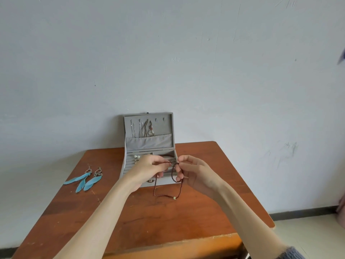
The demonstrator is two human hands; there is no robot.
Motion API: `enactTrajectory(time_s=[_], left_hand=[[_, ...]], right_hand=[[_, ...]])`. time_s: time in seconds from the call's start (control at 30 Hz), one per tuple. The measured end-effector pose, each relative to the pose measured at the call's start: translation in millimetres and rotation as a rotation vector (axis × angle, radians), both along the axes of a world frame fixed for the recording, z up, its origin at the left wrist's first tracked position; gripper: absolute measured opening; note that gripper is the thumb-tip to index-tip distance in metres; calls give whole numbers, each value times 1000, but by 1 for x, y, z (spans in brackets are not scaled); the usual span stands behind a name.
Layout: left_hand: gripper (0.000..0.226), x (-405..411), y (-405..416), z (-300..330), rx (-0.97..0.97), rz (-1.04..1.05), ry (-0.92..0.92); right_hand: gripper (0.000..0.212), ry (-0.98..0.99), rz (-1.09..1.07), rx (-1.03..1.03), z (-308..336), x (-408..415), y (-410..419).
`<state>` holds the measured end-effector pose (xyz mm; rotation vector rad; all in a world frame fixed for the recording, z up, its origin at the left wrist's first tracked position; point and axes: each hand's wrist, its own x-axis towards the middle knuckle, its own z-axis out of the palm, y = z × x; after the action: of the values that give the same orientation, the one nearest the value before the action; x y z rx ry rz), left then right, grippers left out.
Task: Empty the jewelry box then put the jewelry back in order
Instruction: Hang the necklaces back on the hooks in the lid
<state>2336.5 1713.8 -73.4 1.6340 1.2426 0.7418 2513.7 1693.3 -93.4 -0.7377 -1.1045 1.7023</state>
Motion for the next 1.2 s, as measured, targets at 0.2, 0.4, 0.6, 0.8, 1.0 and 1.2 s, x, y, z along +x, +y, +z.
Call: enactTrajectory(time_s=[0.2, 0.4, 0.6, 0.8, 1.0, 1.2], left_hand=[[11, 3, -4, 7, -43, -109, -58], [12, 10, -1, 5, 115, 18, 189], [12, 4, 10, -14, 34, 253, 153], [8, -7, 17, -15, -61, 186, -120], [30, -14, 15, 13, -214, -98, -572], [32, -10, 33, 28, -99, -208, -87]], right_hand=[[18, -1, -48, 16, 7, 1, 4], [12, 22, -49, 22, 12, 1, 3], [11, 233, -132, 78, 37, 0, -1], [16, 131, -129, 56, 43, -1, 5], [16, -149, -51, 88, 48, 0, 22], [14, -402, -48, 178, 64, -1, 43]])
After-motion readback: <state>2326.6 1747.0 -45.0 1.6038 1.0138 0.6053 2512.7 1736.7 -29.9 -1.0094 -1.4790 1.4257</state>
